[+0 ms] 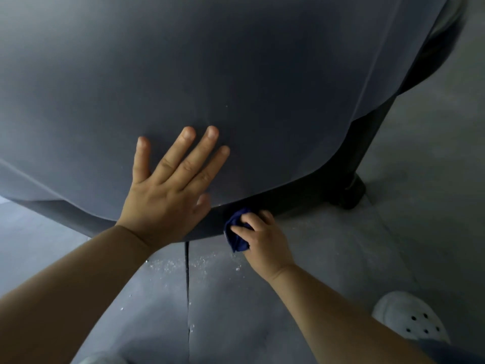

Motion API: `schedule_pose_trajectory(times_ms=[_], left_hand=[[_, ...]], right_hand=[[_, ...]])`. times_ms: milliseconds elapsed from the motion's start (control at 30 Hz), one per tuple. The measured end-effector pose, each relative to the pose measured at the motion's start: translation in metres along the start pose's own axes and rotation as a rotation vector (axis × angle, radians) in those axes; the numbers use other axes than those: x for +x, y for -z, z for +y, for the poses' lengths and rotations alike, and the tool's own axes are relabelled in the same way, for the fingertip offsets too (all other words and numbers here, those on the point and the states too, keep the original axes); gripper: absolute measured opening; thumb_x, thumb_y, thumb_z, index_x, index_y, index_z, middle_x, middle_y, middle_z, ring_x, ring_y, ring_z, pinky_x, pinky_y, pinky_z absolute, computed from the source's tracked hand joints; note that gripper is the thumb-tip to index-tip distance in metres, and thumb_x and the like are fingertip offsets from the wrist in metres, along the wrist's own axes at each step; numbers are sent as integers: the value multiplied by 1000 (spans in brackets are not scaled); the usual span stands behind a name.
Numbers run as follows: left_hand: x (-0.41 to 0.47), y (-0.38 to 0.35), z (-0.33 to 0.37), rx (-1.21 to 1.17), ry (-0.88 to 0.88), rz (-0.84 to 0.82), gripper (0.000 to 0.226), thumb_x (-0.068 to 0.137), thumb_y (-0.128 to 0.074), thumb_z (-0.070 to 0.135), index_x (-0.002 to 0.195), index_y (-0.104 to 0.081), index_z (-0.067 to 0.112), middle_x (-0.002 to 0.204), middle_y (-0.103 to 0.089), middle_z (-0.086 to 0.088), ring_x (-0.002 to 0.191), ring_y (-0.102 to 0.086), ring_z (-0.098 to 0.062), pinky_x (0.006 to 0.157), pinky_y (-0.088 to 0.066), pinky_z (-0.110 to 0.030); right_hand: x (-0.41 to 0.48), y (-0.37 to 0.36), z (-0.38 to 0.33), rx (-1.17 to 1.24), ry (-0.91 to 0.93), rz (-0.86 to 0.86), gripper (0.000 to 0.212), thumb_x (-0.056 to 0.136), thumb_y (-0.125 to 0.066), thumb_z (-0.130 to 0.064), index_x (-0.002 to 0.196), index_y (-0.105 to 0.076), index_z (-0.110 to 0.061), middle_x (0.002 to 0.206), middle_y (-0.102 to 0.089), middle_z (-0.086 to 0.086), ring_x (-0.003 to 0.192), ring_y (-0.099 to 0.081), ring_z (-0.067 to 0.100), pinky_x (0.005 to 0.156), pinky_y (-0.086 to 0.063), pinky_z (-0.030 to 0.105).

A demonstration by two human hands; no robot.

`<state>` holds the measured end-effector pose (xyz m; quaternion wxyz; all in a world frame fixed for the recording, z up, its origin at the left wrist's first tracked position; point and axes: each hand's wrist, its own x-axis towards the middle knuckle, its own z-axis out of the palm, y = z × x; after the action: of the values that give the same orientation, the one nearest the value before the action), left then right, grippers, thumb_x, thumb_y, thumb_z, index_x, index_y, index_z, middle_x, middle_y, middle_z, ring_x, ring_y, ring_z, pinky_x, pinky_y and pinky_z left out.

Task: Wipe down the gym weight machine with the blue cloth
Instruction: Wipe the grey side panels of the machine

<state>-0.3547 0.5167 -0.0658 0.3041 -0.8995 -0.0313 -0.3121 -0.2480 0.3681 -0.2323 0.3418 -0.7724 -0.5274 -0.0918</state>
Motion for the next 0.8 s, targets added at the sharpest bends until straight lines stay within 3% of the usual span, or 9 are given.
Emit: schedule_pose_trajectory(times_ms=[67,133,233,367,467,567,700,800], left_hand=[[0,1,1,11,10,10,84,81,-64,26,155,-25,20,165,3,1,152,3,-18,119,7,-53],[2,3,4,9,19,-10,85,81,-63,25,155,-23,20,165,5,1,152,4,-19,119,9,-53],[3,7,9,-6,46,-41,85,82,-63,23,156,-21,18,165,3,0,152,3,-22,118,10,-56],[9,15,18,-31,89,-53,85,81,-66,22,155,-24,18,164,-5,-5,152,2,-24,117,9,-59],[16,18,22,-74,87,-81,93,77,-77,21,154,-24,17,165,3,-4,152,3,-23,119,9,-55],[15,15,24,-77,76,-89,89,79,-74,19,154,-25,17,165,4,-3,152,2,-23,119,7,-55],[11,7,19,-30,29,-60,82,80,-64,23,154,-27,16,165,2,-3,152,0,-23,119,6,-55],[12,3,24,-30,53,-36,82,80,-62,19,154,-26,17,165,4,-2,152,1,-23,118,9,-56]], right_hand=[[-17,-1,13,-16,-116,-40,52,44,-88,5,91,-78,-15,103,-64,0,89,-57,26,51,-55,31],[-21,14,26,-22,-315,9,52,45,-87,7,92,-77,-12,105,-63,6,88,-62,35,58,-58,40],[-5,61,32,6,-494,308,36,64,-77,0,99,-73,-7,110,-57,18,98,-55,42,83,-54,46],[41,126,15,179,-412,609,36,78,-66,-26,107,-70,-5,123,-52,19,114,-51,39,96,-46,37],[69,138,7,227,-328,713,32,82,-64,-28,102,-71,-4,120,-53,19,111,-55,37,94,-49,36],[60,112,20,215,-310,667,22,80,-63,-23,89,-70,-4,117,-56,20,105,-58,37,89,-51,36],[20,66,48,240,-465,408,7,75,-69,-13,73,-64,-9,113,-55,11,98,-56,33,78,-52,36],[7,57,50,223,-558,274,14,71,-74,0,76,-67,-11,110,-54,5,100,-56,31,77,-52,34]])
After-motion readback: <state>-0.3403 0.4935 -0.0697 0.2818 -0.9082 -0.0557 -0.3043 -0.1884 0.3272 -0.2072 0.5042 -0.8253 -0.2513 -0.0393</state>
